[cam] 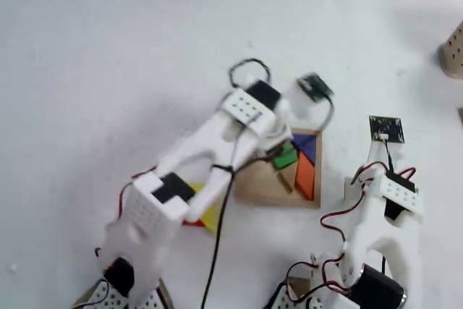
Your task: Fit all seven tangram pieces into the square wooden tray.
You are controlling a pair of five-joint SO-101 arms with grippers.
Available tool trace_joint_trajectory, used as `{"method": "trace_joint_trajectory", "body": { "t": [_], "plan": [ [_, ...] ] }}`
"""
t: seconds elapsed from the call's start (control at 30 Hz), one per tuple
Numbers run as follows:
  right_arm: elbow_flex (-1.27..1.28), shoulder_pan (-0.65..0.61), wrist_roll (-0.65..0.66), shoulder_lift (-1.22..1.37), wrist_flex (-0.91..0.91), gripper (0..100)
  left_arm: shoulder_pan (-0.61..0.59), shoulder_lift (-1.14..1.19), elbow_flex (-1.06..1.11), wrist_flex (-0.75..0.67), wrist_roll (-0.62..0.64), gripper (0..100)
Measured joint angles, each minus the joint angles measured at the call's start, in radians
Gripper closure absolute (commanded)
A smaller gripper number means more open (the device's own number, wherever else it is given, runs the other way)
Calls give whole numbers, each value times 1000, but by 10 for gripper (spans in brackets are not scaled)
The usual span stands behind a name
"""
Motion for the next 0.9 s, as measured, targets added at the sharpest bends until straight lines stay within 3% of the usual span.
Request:
{"method": "trace_joint_trajectory", "body": {
  "t": [0.13, 0.33, 0.5, 0.67, 0.83, 0.9],
  "plan": [
    [0, 0, 0, 0, 0, 974, 25, 0, 0, -54, -112, 949],
    [0, -3, 0, 0, 0, 974, 12, 0, 0, -83, -146, 755],
    [0, -3, 0, 0, 0, 974, -2, 0, 0, -63, -146, 750],
    [0, -3, 0, 0, 0, 974, -3, 0, -40, 55, -146, 749],
    [0, -3, 0, 0, 0, 974, -55, 0, -259, 292, -146, 751],
    [0, -3, 0, 0, 0, 974, -106, -2, -334, 324, -114, 751]
  ]
}}
